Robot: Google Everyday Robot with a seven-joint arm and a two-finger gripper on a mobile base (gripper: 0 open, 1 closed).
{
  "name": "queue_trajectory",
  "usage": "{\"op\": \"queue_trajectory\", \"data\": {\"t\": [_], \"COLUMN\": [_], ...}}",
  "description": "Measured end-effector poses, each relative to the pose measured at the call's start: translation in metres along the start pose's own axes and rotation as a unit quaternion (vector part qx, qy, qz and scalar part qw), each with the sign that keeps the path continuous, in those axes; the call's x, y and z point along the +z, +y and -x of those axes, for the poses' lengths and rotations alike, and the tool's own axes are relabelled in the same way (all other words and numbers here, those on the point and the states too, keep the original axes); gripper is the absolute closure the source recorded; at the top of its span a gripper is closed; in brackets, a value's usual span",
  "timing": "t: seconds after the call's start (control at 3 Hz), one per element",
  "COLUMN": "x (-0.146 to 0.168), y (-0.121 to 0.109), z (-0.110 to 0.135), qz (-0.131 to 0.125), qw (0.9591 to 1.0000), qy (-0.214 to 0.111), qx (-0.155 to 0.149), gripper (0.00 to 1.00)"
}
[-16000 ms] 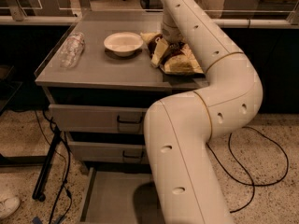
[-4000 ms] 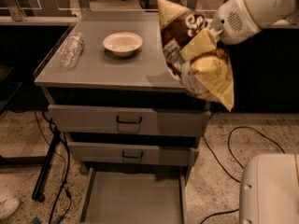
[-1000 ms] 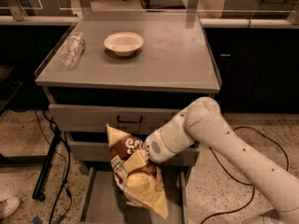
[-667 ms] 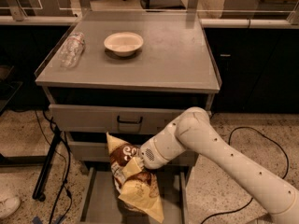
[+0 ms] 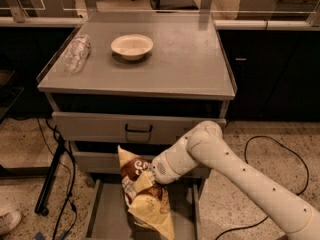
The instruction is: Place brown chip bag into bottom drawer
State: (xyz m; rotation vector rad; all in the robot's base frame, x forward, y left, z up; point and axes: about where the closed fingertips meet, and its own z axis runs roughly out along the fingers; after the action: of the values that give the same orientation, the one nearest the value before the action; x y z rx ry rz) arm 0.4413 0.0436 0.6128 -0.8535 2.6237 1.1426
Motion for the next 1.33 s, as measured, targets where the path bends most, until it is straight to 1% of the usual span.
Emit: {"op": "queue_trajectory", "data": {"t": [0.33,0.67,1.0,1.33], "x": [0.026,0.045,0.045,0.068], "y": [-0.03,-0.049,-0.049,-0.059], "z": [-0.011,-0.018,-0.018,-0.026], "qz": [-0.005,-0.008,-0.008,0.001], "qw": [0.9995,0.9986,0.9986,0.9975], "qy": [0.014,0.024,0.024,0.037], "qx": [0.029,0.047,0.047,0.06], "gripper": [1.0,1.0,1.0,1.0]}}
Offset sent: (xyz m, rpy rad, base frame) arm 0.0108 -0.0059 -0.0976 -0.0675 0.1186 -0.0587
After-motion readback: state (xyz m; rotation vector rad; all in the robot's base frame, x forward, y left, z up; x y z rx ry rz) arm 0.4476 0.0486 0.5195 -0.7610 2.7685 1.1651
